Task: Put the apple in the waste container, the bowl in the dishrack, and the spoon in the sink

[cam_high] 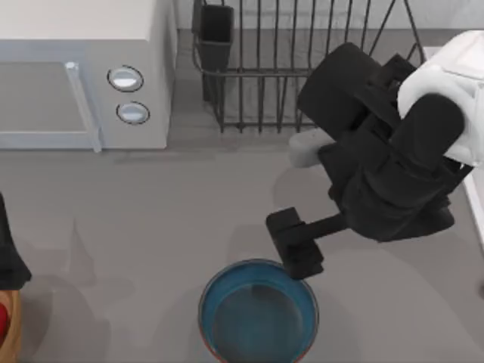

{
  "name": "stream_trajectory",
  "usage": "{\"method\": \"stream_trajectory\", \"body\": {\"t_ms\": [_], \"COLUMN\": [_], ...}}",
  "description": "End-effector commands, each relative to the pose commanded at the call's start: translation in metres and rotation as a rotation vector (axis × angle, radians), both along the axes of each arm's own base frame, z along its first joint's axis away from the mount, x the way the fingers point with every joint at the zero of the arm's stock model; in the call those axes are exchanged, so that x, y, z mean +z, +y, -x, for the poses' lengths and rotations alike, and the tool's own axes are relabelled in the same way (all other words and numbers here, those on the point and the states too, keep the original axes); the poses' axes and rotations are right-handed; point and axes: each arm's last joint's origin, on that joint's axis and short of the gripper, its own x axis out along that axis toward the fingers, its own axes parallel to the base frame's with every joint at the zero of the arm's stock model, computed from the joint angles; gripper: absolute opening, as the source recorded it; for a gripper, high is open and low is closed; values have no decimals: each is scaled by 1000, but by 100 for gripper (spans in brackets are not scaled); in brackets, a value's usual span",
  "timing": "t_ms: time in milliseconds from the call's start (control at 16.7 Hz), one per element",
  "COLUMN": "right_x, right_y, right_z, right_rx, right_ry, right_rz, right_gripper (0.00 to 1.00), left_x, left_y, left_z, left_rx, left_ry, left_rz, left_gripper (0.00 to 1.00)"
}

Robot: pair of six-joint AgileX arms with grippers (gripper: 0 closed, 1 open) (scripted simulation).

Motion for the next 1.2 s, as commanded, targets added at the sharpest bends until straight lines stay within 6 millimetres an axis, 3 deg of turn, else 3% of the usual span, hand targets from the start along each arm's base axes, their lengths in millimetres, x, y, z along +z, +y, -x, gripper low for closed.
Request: {"method": "stream_trajectory", "body": {"t_ms": [300,780,1200], "right_x": [-19,-27,-101], "right_y": [34,36,40], "right_z": [-21,-24,-26], "right_rx": [20,19,21], "right_ry": [123,136,125], "right_rz": [132,146,136], "right_gripper": [100,100,100], "left_x": [0,0,0], "left_y": [0,0,0], "left_z": [0,0,0], "left_rx": [0,0,0], "left_ry": [0,0,0], "left_rz": [0,0,0], "left_gripper": [100,100,100]}}
